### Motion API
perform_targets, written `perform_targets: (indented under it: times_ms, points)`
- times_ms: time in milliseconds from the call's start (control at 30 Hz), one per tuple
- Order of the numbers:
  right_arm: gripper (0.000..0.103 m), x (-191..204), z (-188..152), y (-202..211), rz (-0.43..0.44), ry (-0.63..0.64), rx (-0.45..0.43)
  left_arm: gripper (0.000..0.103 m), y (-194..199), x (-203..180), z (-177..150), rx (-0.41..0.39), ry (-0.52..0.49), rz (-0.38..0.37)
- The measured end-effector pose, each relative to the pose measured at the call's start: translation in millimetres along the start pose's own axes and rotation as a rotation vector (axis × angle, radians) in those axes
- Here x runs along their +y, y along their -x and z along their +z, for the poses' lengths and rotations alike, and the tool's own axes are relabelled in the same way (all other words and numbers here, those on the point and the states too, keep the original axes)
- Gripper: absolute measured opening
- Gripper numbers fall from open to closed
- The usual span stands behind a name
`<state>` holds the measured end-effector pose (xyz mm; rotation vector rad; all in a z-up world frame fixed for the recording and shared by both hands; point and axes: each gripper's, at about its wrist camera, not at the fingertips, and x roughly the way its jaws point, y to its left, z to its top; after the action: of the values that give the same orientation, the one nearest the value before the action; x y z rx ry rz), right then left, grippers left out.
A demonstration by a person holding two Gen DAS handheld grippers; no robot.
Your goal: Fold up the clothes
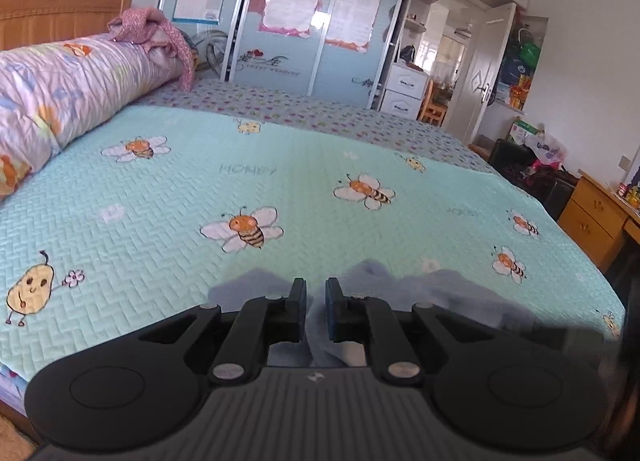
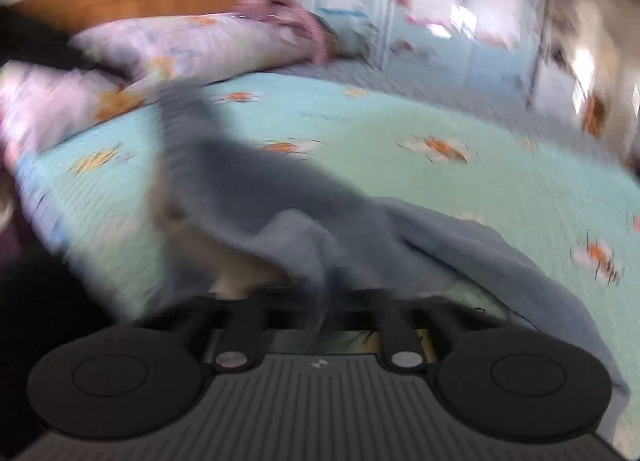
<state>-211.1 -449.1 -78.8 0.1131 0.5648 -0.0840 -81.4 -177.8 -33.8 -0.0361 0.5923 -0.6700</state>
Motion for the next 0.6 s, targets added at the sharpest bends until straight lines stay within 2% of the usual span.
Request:
perform_targets:
  times_ms: [100,167,300,400,500,533,600]
  points:
    - [0.006,-71.6,54.7,6.2,0.049,-0.411,-0.128,0.010,-3.6,-10.2,-4.5,0.011,-0.018,-0.034]
    - [0.006,-105.2,75.8,5.7,0.080,-0.573,-0.164,0.010,-10.5,-18.3,-9.3,0.027,-0.032,-0.066]
    - [0.006,-125.2,93.6,-12.3,0.103,-0.617,-0.097,0.010,-29.5,-36.7,-24.7,0.083,-0.085,-0.121]
    - [0.006,-114.6,85.1,-0.1,0.130,-0.607,-0.102,0.010,-40.3,-54.1,-40.1,0.136,-0.177,-0.151]
    - [0.006,-99.7,84.5,7.8,0.179,-0.595,-0.149,0.010,-37.6,-73.6,-48.8,0.112,-0.297,-0.168]
    - [0.006,-98.6,90.2,6.0,0.194,-0.589,-0.165,0.010,-35.3,-75.5,-48.0,0.099,-0.310,-0.163]
    - [0.006,-94.9,109.6,-1.4,0.232,-0.584,-0.195,0.010,-29.8,-65.0,-42.7,0.084,-0.265,-0.155]
